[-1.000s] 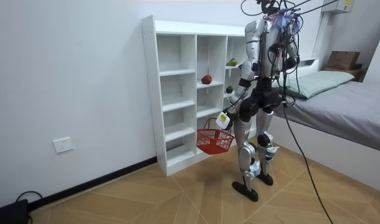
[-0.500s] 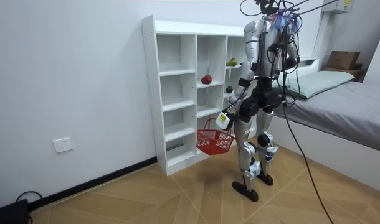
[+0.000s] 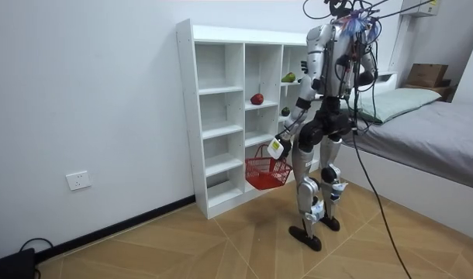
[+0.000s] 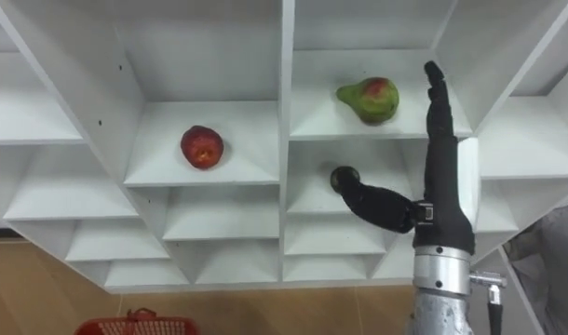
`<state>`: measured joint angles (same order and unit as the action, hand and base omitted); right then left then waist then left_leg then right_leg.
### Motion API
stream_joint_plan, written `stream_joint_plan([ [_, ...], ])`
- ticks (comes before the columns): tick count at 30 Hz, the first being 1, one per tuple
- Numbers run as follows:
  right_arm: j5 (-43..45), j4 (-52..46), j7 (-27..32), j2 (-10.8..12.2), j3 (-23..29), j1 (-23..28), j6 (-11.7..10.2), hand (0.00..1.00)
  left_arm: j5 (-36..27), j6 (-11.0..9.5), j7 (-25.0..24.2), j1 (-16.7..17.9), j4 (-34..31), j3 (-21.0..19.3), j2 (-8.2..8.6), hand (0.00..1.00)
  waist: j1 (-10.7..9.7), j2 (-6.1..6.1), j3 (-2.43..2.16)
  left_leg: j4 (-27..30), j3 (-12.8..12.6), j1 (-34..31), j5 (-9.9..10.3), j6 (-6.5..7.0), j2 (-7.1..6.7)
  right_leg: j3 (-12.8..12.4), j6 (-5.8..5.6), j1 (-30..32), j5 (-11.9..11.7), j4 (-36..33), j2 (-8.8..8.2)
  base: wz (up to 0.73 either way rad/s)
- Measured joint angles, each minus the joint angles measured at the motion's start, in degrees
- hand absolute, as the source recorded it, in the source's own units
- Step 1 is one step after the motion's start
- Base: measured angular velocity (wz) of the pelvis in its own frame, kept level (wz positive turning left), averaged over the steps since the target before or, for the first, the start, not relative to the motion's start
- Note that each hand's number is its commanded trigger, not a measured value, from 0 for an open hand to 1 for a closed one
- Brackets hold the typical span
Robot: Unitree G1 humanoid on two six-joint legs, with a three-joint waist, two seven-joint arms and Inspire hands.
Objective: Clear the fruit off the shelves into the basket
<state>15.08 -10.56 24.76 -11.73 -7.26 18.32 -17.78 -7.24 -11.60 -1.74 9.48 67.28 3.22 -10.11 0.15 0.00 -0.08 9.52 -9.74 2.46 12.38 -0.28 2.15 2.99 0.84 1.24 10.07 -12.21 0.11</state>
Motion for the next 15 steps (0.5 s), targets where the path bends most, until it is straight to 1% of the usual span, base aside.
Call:
stream_joint_plan([
  [2, 0.1, 0.0, -0.5, -0.6, -0.7, 0.0, 0.0, 0.00, 0.0, 0.0, 0.0, -0.2, 0.0, 0.7, -0.02, 1.00, -0.2, 0.44, -0.24, 0.0, 0.0, -0.2, 0.0, -0.03, 0.12, 0.1, 0.08, -0.1, -0.3, 0.6, 0.12, 0.00],
  [5, 1.0, 0.0, -1.3, -1.6, -1.1, 1.0, 0.0, 0.00, 0.0, 0.0, -0.1, -0.6, 0.0, 1.3, -0.06, 1.00, -0.2, 0.82, -0.36, 0.0, -0.3, -0.1, 0.0, -0.04, 0.12, 0.0, 0.07, -0.1, -0.3, 0.6, 0.12, 0.00],
  [6, 1.1, 0.0, -2.0, -2.0, -1.2, 1.2, 0.0, 0.00, 0.0, 0.0, -0.1, -0.8, 0.1, 1.3, -0.06, 1.00, -0.2, 0.78, -0.34, 0.0, -1.0, 0.0, 0.0, -0.06, 0.18, -0.1, 0.07, 0.0, -0.3, 0.6, 0.10, 0.00],
  [7, 1.1, 0.0, -2.4, -2.2, -1.3, 1.2, 0.0, 0.00, 0.0, 0.0, -0.1, -1.0, 0.1, 1.3, -0.11, 1.00, -0.1, 0.58, -0.25, 0.0, -1.2, 0.0, 0.0, -0.06, 0.19, -0.1, 0.07, 0.1, -0.3, 0.6, 0.09, 0.00],
  [11, 1.0, -1.2, -3.7, -2.2, -1.4, 1.3, 0.0, 0.00, 0.0, 0.0, -0.8, -1.2, -0.2, 1.3, -0.18, 1.00, -0.1, -0.49, -0.19, 0.0, -1.9, 0.0, 0.0, -0.06, 0.21, -0.3, 0.03, 0.1, -0.3, 0.8, 0.04, -0.02],
  [12, 1.0, -1.5, -3.8, -2.2, -1.5, 1.3, 0.0, 0.00, 0.0, 0.0, -1.0, -1.2, -0.2, 1.4, -0.23, 1.00, 0.0, -0.61, -0.20, 0.0, -1.9, 0.0, 0.0, -0.06, 0.21, -0.3, 0.02, 0.1, -0.3, 0.8, 0.03, 0.00],
  [14, 1.0, -2.2, -3.9, -2.2, -1.5, 1.3, 0.0, 0.00, 0.0, 0.0, -1.2, -1.0, -0.9, 1.4, -0.31, 1.00, -0.1, -0.99, -0.36, 0.0, -2.0, 0.2, 0.0, -0.06, 0.20, -0.5, -0.04, 0.0, -0.4, 0.8, 0.07, -0.03],
  [15, 1.1, -2.2, -3.8, -2.2, -1.5, 1.3, 0.0, 0.00, 0.0, 0.0, -1.2, -1.0, -0.9, 1.4, -0.31, 1.00, 0.0, -0.96, -0.34, 0.0, -2.0, 0.2, 0.0, -0.06, 0.20, -0.5, -0.05, 0.0, -0.4, 0.8, 0.07, 0.00],
])
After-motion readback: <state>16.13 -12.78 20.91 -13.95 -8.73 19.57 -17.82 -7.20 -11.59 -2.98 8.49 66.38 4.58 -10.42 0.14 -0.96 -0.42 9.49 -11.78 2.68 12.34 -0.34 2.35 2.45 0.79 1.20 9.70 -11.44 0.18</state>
